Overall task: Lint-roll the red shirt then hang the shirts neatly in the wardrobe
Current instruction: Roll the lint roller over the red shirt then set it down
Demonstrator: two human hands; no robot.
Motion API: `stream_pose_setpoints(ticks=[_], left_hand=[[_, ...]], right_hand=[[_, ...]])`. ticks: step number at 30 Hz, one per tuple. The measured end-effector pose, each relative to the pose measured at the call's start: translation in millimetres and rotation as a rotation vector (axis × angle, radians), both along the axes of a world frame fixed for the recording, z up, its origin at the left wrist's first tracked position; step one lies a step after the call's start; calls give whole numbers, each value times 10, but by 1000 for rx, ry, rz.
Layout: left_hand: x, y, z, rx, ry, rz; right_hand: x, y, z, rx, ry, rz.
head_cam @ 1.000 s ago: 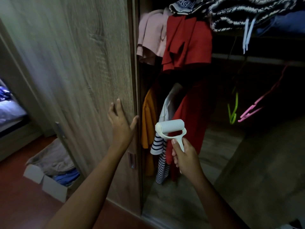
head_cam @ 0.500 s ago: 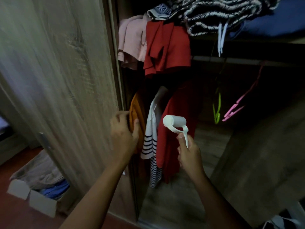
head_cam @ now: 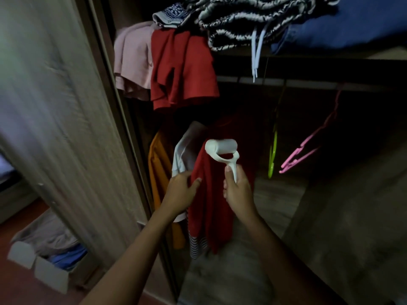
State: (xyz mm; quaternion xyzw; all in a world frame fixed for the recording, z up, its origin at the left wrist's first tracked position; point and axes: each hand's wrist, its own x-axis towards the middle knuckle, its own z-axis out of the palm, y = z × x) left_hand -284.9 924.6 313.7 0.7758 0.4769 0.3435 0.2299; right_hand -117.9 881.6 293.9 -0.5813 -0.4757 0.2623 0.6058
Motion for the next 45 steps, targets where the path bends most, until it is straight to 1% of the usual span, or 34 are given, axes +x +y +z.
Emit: stream_pose_setpoints(ticks=[4,8,11,15,17,19,21,23,28,31,34,37,40,45], left_hand=[[-71,-67,-4,-138,-114,9],[-103,-101,-3,-206,-251,71],[-94,-136,55,-221,-333,134],[-88,-210,72,-200,-354,193],[-83,-255,80,-178,-356,219],[-85,-267,73,-165,-357,246],[-94,-277,85,-143,-353,266],[-89,-273,101,-138,-358,291],[-61,-287,148,-157,-353,292],[-49,-290,175,-163,-347,292],[-67,-289,208,-185,-386,286],[-70,-320,236,-183,-400,294],[-68,-342,276,-187,-417,282],[-89,-376,288,-205,-430,270]], right_hand=[[66,185,22,28,-11,110],[125,274,-350,-1,-117,174],[143,254,-766,-97,-189,213],[185,164,-1364,-251,-257,349],[193,124,-1564,-322,-298,375],[183,79,-1618,-362,-304,366],[172,43,-1541,-313,-247,337],[186,25,-1353,-211,-161,287],[234,87,-548,6,15,306],[246,222,-173,56,66,292],[238,333,-73,59,57,282],[206,385,-330,-7,46,285],[164,324,-869,-96,-43,304],[260,131,-1882,-396,-207,417]])
